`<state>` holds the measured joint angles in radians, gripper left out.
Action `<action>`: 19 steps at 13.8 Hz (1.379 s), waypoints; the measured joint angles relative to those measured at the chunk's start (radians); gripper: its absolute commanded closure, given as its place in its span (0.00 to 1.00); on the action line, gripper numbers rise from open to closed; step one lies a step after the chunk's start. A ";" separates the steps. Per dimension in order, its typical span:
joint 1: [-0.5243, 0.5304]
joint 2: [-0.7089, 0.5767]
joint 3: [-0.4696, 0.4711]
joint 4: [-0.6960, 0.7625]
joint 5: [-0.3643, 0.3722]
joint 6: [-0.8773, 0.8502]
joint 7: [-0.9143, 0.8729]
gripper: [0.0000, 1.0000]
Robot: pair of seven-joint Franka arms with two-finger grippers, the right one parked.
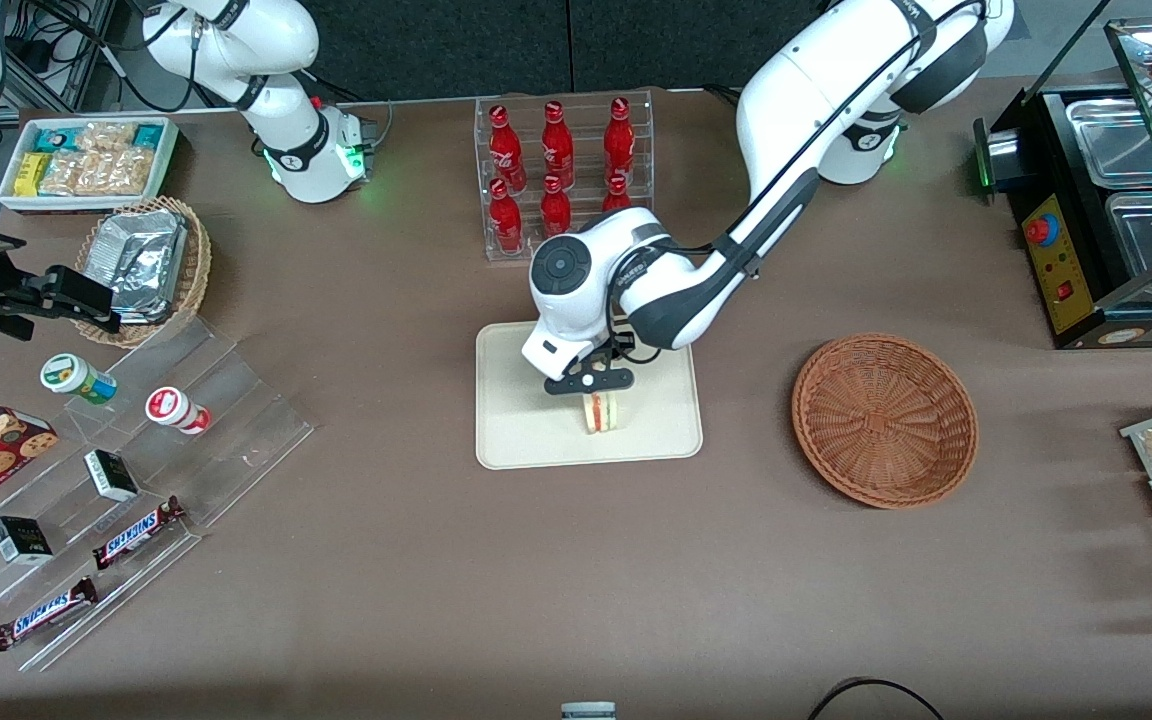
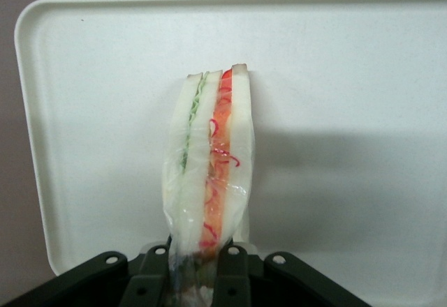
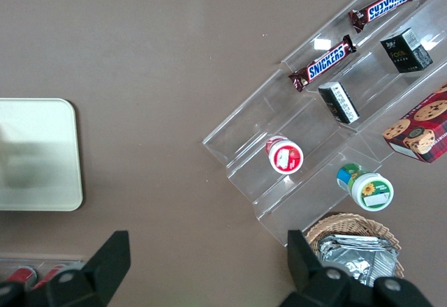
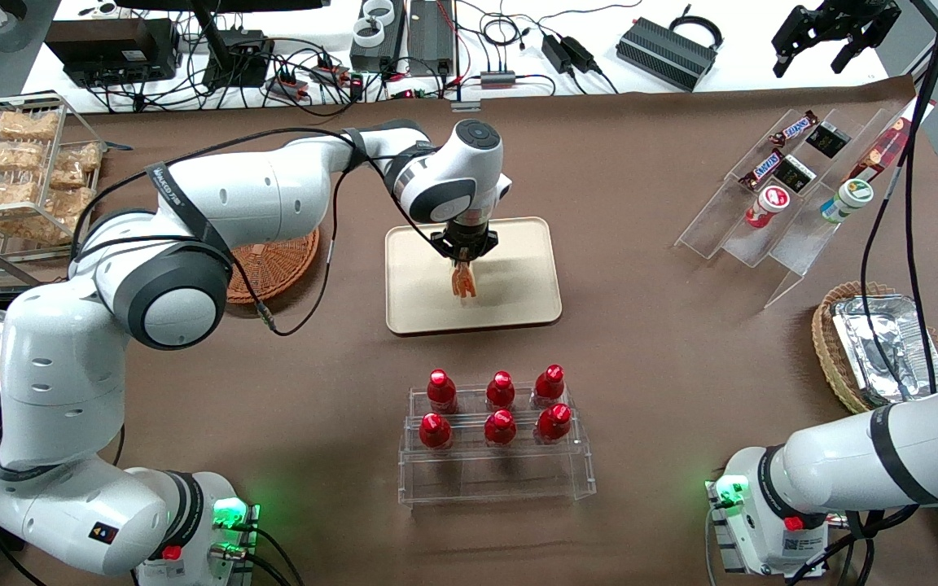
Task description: Place sandwich from basket to tray
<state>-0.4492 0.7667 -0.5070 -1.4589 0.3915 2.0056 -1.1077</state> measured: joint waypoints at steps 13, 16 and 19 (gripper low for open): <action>-0.024 0.018 0.003 0.017 0.039 -0.006 -0.006 0.00; -0.017 -0.011 0.004 0.061 0.037 -0.080 -0.013 0.00; 0.022 -0.088 0.006 0.115 0.003 -0.203 -0.016 0.00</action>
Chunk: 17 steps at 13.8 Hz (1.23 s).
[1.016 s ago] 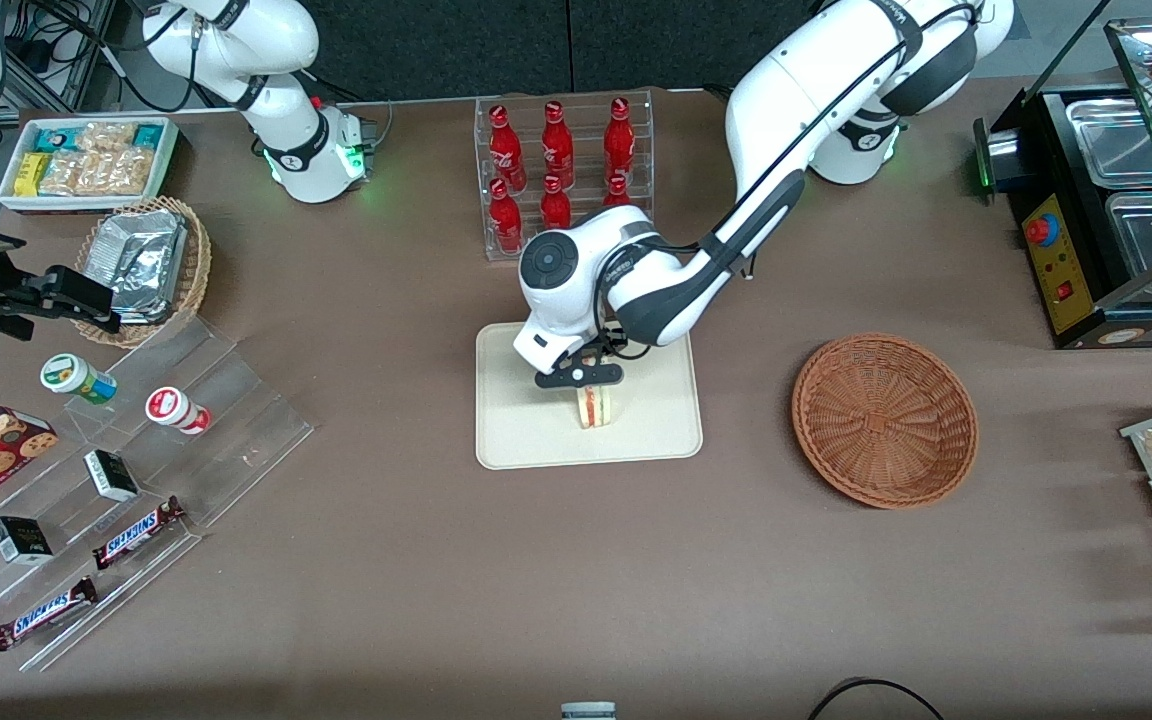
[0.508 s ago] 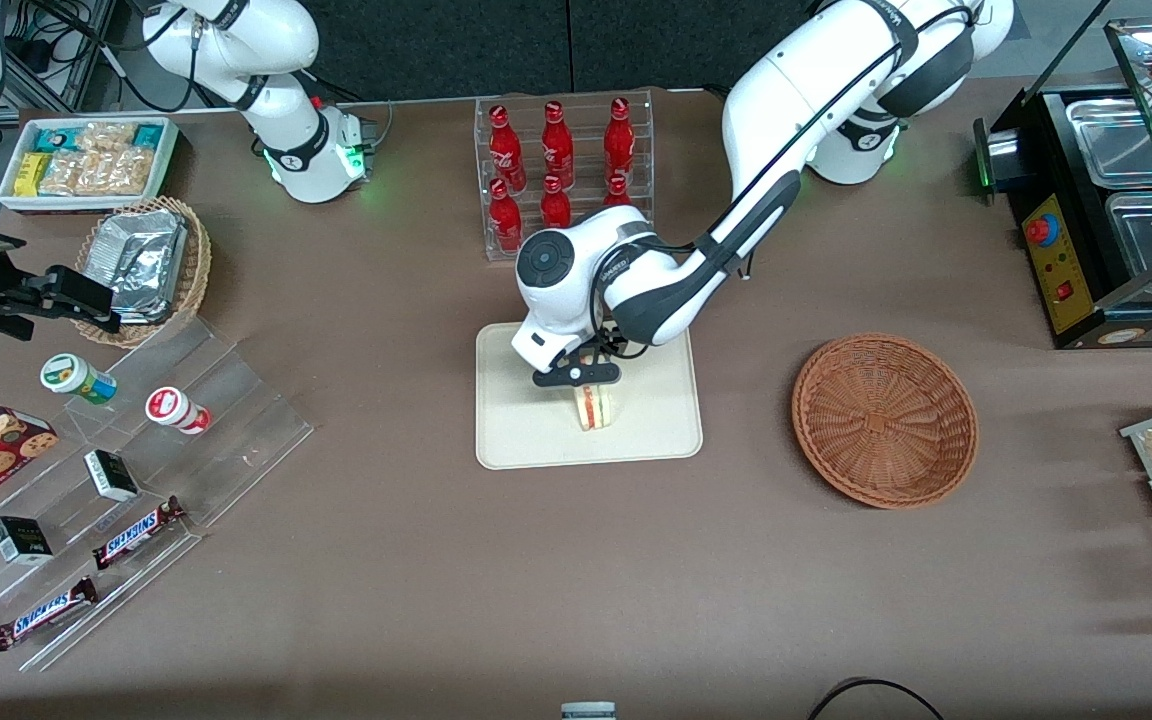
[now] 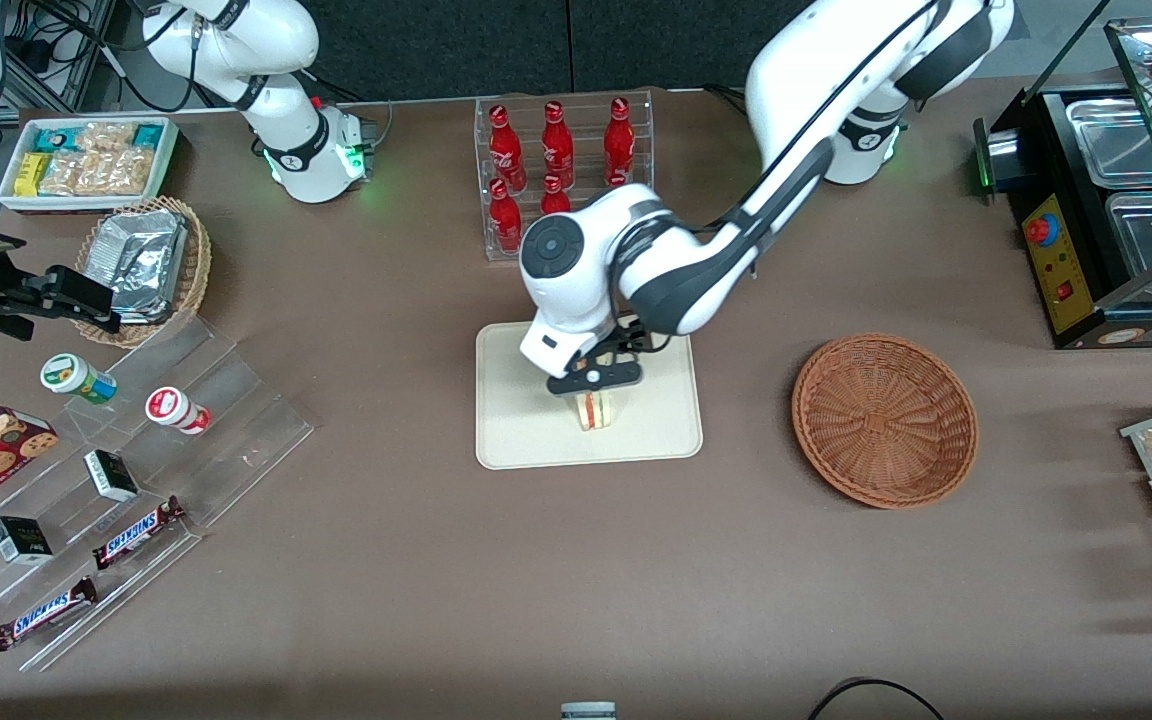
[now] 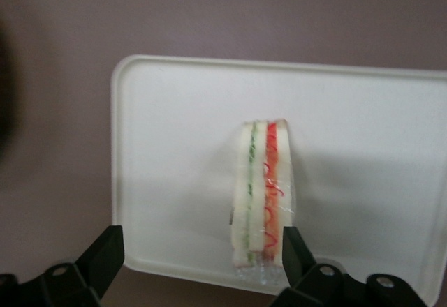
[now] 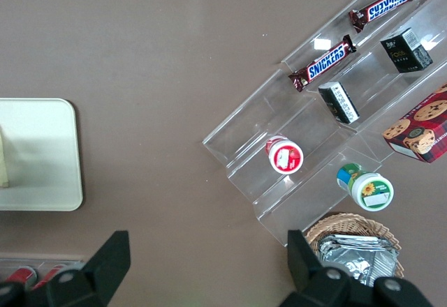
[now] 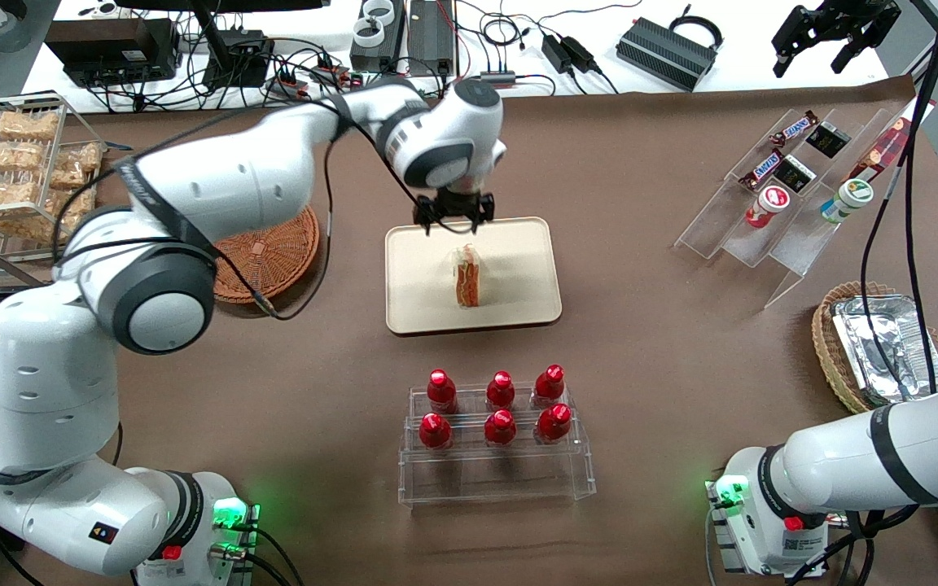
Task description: Place sandwich from basket to tray
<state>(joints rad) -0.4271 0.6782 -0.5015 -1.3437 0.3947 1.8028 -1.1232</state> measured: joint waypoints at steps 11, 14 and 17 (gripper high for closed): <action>0.321 -0.282 0.003 0.014 -0.162 -0.320 0.286 0.00; 0.408 -0.316 0.004 0.012 -0.181 -0.376 0.412 0.00; 0.509 -0.369 0.005 0.004 -0.217 -0.413 0.542 0.00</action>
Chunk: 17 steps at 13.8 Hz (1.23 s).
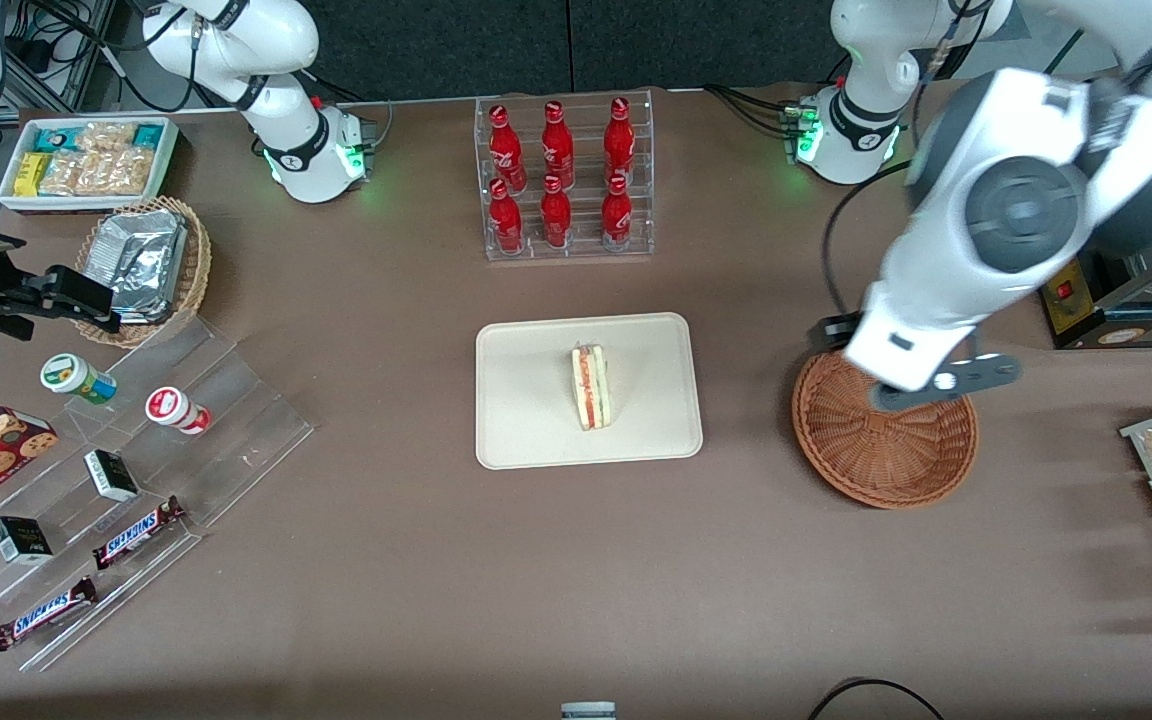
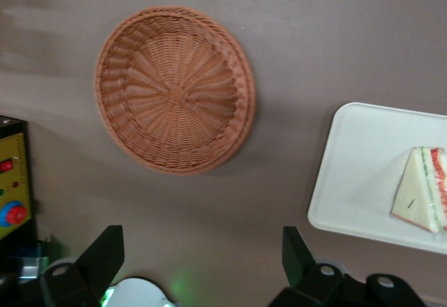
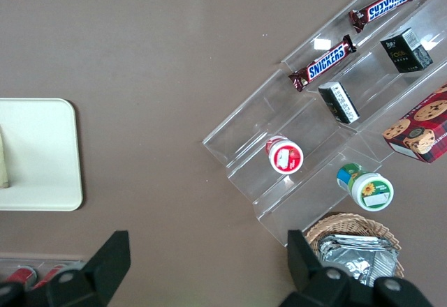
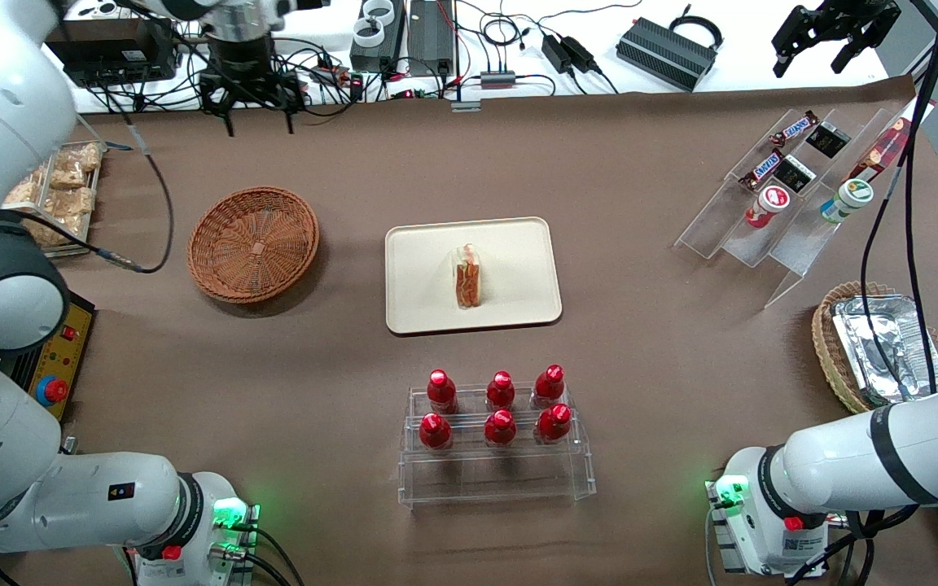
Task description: Place sandwich from basket to tray
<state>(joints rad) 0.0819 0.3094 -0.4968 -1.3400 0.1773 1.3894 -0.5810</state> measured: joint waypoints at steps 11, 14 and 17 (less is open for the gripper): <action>0.168 -0.155 0.112 -0.067 -0.093 -0.112 0.464 0.00; 0.062 -0.253 0.285 -0.139 -0.124 -0.124 0.538 0.00; -0.078 -0.329 0.436 -0.220 -0.128 -0.110 0.539 0.00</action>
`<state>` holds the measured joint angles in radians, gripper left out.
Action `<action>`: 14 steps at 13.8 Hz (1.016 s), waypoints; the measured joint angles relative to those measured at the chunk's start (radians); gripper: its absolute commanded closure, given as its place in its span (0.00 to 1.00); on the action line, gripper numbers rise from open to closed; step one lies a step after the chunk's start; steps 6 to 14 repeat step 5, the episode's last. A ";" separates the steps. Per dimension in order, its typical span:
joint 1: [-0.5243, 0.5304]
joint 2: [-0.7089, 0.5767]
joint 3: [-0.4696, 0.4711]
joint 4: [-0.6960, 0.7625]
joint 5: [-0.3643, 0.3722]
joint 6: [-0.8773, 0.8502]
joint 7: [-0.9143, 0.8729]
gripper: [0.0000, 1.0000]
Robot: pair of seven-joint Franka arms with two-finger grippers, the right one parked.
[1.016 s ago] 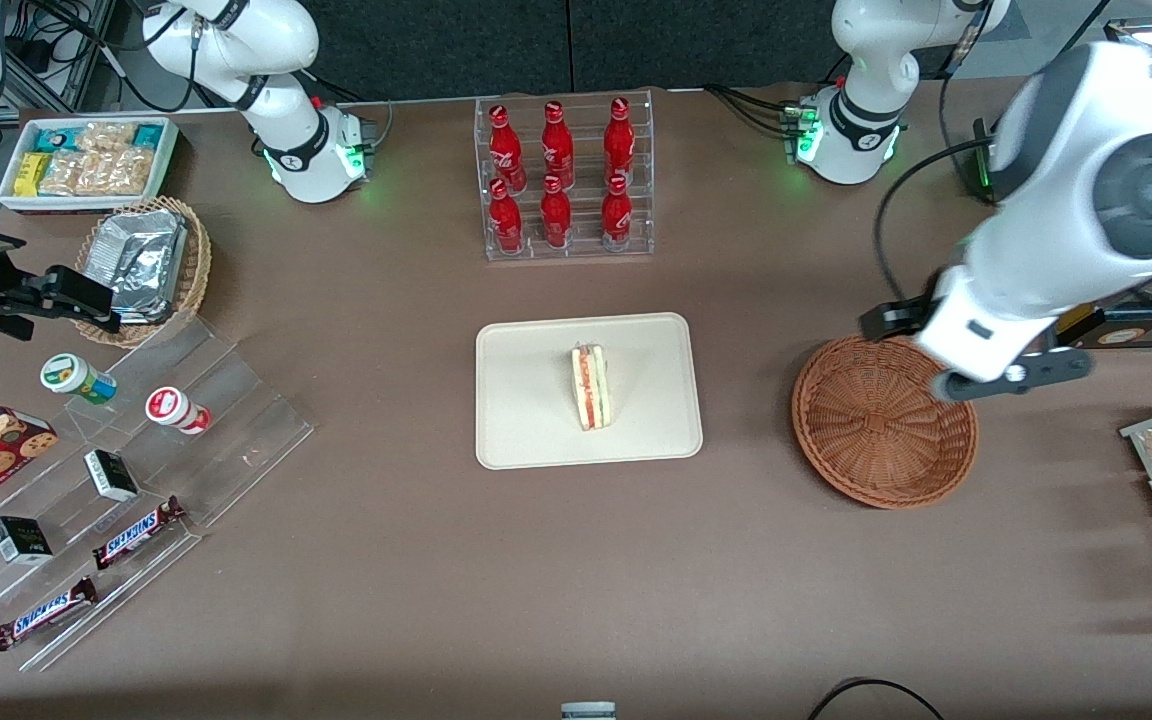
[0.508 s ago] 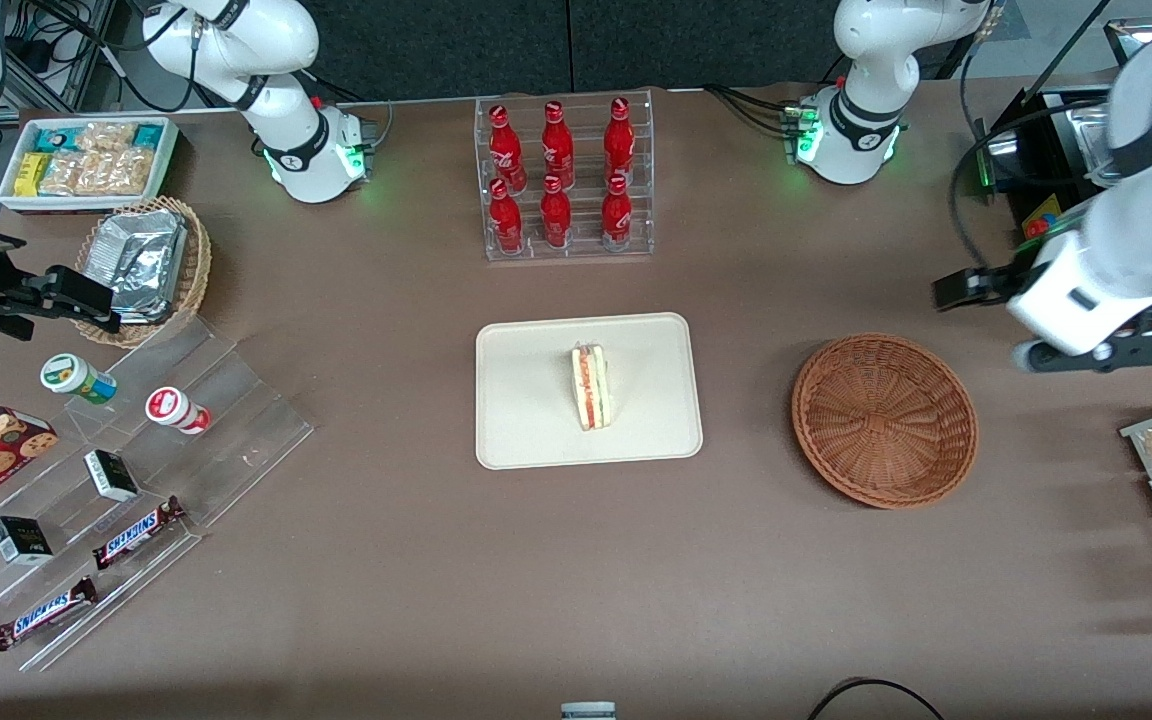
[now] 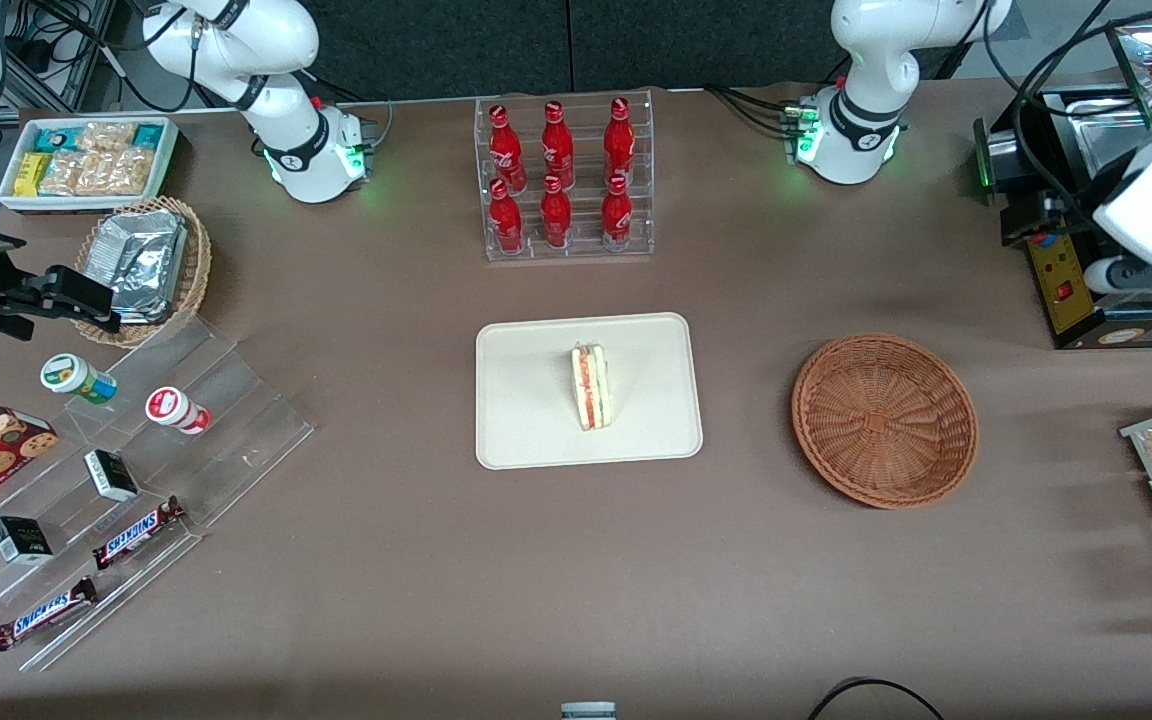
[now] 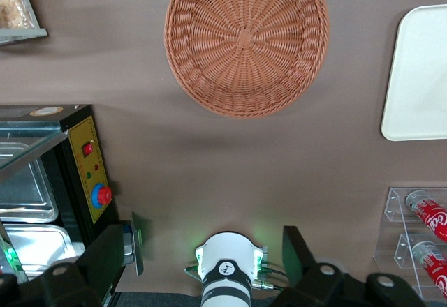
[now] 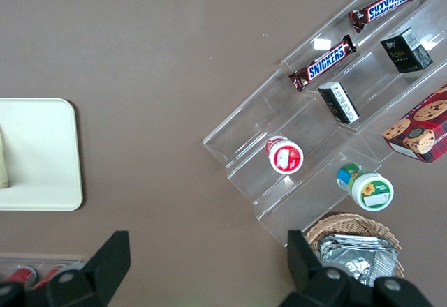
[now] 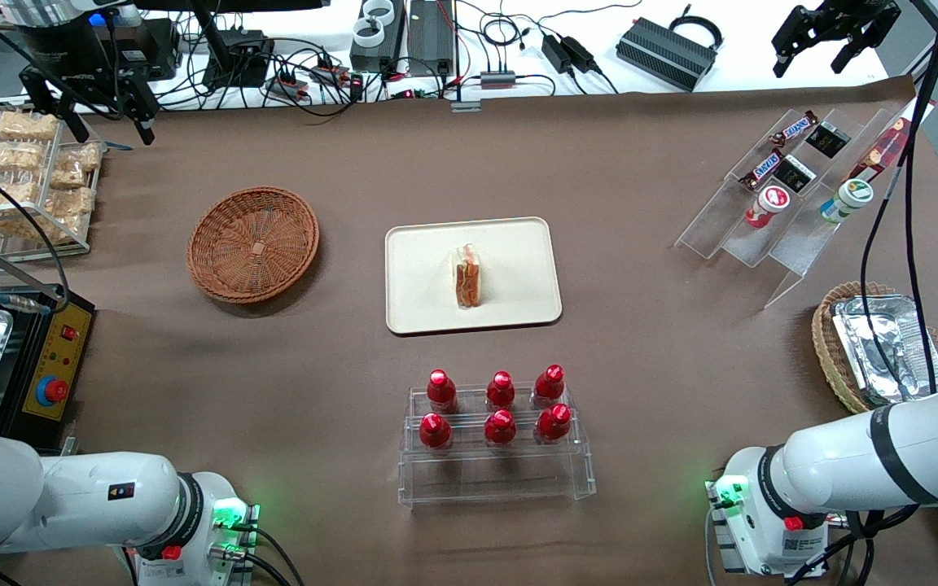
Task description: Place sandwich from basket to tray
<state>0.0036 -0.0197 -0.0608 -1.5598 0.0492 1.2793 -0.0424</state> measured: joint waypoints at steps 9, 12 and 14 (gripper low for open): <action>-0.030 0.014 0.037 -0.003 -0.023 0.030 0.000 0.00; -0.030 0.014 0.037 -0.003 -0.023 0.030 0.000 0.00; -0.030 0.014 0.037 -0.003 -0.023 0.030 0.000 0.00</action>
